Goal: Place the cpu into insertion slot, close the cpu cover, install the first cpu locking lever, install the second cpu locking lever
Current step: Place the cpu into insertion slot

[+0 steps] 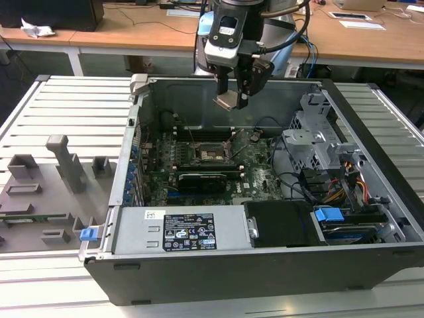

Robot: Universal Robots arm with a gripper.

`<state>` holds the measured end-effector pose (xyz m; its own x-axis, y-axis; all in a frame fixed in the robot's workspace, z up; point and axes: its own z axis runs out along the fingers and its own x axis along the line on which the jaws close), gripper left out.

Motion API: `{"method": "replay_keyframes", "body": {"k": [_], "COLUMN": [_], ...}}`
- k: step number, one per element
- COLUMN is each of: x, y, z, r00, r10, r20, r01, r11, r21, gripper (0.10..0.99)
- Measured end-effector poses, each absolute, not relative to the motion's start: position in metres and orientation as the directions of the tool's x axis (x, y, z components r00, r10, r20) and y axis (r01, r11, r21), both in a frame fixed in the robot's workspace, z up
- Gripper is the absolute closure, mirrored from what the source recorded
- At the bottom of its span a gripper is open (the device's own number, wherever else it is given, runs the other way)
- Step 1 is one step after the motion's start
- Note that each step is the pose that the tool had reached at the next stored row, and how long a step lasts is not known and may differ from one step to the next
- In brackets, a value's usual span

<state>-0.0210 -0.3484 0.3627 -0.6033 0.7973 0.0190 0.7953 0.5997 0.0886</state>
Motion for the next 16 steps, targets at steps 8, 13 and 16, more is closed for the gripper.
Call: {"method": "replay_keyframes", "body": {"k": [8,13,16], "x": [-0.021,-0.021,-0.021], "y": [-0.3484,-0.3484,-0.3484], "z": [0.3624,0.3622,0.3621], "r00": [-0.544,-0.501,-0.48], "r10": [0.839,0.865,0.877], "r20": [0.019,0.019,0.019], "r01": [0.837,0.863,0.874], "r11": [0.54,0.498,0.477], "r21": [0.089,0.089,0.089], "gripper": [0.545,0.545,0.545]}}
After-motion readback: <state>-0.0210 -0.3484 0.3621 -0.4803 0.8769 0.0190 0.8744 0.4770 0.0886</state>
